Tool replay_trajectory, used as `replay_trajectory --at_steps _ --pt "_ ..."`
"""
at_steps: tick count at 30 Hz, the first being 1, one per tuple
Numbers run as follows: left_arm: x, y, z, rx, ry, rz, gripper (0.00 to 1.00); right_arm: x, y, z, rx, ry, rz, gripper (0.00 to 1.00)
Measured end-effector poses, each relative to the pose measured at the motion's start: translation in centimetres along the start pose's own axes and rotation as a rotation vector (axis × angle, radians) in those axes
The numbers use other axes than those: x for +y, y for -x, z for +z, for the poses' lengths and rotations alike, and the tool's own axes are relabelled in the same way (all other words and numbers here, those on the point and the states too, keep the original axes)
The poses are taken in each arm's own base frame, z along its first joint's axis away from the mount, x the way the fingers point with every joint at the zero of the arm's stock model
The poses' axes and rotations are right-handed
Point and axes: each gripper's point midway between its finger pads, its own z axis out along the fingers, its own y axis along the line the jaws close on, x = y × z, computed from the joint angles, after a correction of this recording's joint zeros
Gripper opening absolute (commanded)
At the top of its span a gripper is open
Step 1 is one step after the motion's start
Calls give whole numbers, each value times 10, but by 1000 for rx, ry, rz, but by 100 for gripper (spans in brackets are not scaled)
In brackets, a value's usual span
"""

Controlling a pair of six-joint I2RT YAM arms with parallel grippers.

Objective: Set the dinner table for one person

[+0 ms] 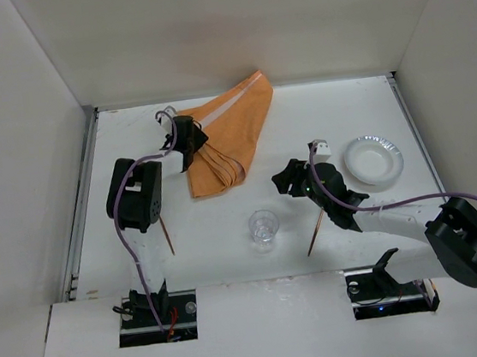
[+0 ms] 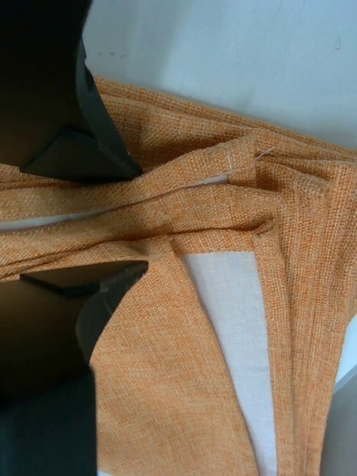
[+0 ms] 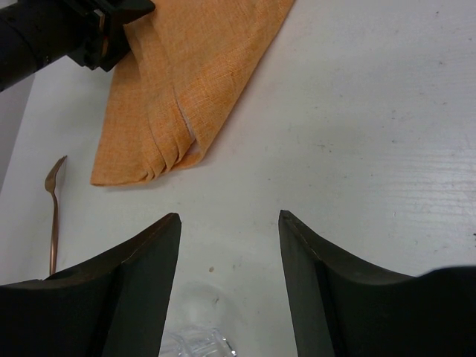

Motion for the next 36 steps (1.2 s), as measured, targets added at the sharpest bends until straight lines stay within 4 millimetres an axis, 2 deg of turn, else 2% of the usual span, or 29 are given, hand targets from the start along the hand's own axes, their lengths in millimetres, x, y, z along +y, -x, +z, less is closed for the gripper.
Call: replay_trajectory --at_steps 4,8,11,20,36 --pt "5 3 -16 -19 26 38 51 0 0 0 1 0 0 61" --pt "8 14 -32 -39 50 69 52 -1 -1 0 4 -2 -1 61" --pt "9 17 -36 -41 63 82 52 -1 -1 0 4 -2 -1 61" --pt "12 -11 -19 53 89 107 50 -1 -1 0 4 -2 -1 61" --pt "0 -8 -6 36 59 45 41 0 -2 0 4 -2 -2 62"
